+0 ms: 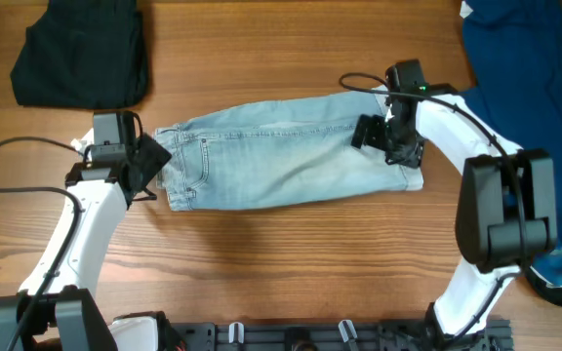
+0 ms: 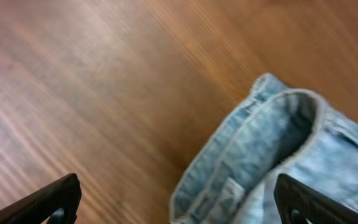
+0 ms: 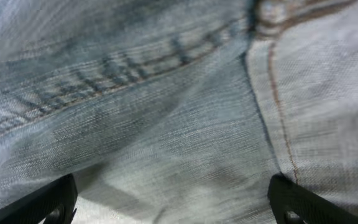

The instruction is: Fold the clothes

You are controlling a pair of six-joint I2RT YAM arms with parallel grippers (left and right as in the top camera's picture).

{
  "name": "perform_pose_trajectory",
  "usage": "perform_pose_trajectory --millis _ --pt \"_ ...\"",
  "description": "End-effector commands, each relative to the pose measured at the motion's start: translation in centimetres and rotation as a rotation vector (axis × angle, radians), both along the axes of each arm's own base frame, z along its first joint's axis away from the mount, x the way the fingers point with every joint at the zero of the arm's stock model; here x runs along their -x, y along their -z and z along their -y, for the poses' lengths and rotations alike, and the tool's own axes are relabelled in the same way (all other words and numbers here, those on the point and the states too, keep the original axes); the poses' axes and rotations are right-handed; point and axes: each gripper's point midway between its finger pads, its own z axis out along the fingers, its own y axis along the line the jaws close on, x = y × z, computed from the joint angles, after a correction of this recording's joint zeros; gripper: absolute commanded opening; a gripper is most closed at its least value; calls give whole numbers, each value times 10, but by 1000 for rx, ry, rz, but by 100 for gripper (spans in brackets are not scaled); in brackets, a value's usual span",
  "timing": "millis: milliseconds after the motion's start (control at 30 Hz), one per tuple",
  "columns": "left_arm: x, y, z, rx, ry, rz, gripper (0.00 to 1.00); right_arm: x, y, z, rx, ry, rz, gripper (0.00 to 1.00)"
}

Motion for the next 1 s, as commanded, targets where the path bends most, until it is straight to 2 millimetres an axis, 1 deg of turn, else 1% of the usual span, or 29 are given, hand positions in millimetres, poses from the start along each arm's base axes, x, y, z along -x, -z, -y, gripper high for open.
perform_pose_trajectory --millis 0,33,67,133,167,233,333,400,433,500,533,567,633,667,700,800,867,933,967 --pt "-31 -37 20 29 219 105 100 16 -32 -4 -54 -85 48 100" --pt "-36 -43 24 33 257 123 99 12 -46 -4 -54 -110 101 100" --pt "-43 -53 28 32 307 147 99 0 -71 -2 -31 -143 209 99" --pt "-43 -53 29 25 331 146 99 -12 -87 2 1 -182 299 98" --pt "-43 -50 29 20 345 135 99 -18 -91 1 7 -215 333 98" --pt "-44 -42 31 8 392 111 96 -21 -89 1 17 -235 342 97" --pt "-48 -20 35 -6 503 59 95 -20 -85 11 53 -220 325 97" --pt "-56 0 48 26 627 50 94 -20 -84 21 58 -194 317 98" --pt "-60 7 52 40 654 53 92 -19 -84 26 60 -182 310 98" --pt "-64 18 54 54 658 46 90 -18 -83 37 66 -167 300 99" --pt "-63 23 55 64 661 35 88 -17 -83 43 71 -164 297 99" --pt "-63 26 55 67 660 28 83 -18 -83 48 73 -153 297 99" --pt "-63 27 55 67 660 28 72 -19 -83 55 76 -133 298 98" --pt "-65 26 54 66 658 34 56 -19 -83 58 77 -126 299 97" --pt "-66 26 55 69 656 42 51 -19 -83 60 78 -123 300 97" --pt "-71 21 66 119 683 87 44 -20 -83 61 83 -138 305 95" --pt "-71 20 69 134 691 97 36 -20 -83 61 84 -143 306 95" --pt "-71 20 69 133 691 96 21 -22 -83 61 84 -142 312 93" --pt "-72 19 69 132 691 98 12 -24 -84 61 85 -143 320 91"
